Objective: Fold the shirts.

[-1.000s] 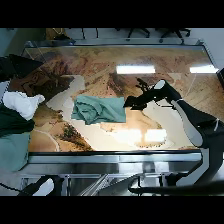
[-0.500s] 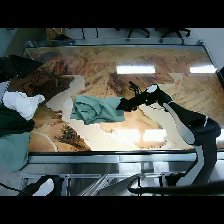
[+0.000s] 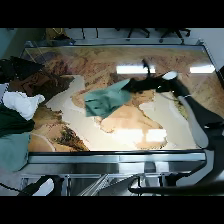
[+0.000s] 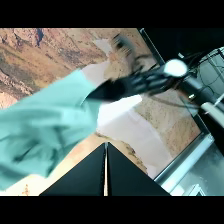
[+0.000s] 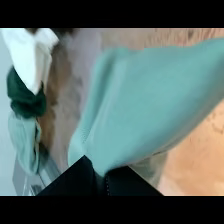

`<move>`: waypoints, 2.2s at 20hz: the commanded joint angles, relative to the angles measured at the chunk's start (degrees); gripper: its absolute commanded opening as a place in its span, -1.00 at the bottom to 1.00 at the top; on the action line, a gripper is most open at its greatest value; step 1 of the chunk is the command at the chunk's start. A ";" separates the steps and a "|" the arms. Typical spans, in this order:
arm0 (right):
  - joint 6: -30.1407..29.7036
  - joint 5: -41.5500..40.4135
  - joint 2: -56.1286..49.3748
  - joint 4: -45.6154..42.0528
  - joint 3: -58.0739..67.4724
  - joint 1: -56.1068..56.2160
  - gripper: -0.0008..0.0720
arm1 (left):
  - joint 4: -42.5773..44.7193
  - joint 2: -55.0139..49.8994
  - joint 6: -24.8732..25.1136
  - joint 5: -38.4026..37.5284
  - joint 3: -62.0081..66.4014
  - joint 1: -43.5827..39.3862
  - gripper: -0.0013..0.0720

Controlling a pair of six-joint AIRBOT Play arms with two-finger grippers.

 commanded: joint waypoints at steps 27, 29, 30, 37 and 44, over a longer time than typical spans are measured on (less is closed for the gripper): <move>41.22 28.85 25.24 -82.75 -25.88 -42.49 -0.85 | 0.07 0.00 1.66 -4.15 -0.02 -0.09 -0.93; 41.20 28.26 24.70 -82.60 -26.60 -42.49 0.43 | 0.07 0.00 1.66 -4.15 -0.02 -0.09 -0.93; 41.16 28.09 24.55 -82.68 -26.58 -42.47 0.46 | 0.07 0.00 1.66 -4.13 -0.02 -0.09 -0.93; 38.16 19.71 24.68 -70.64 -14.08 -42.25 0.00 | 0.04 0.00 1.64 -1.09 -0.02 -0.09 -0.93; 32.50 14.43 27.06 -50.80 -14.01 -28.00 -0.93 | 0.50 0.20 1.60 -2.89 -0.59 -0.09 -0.94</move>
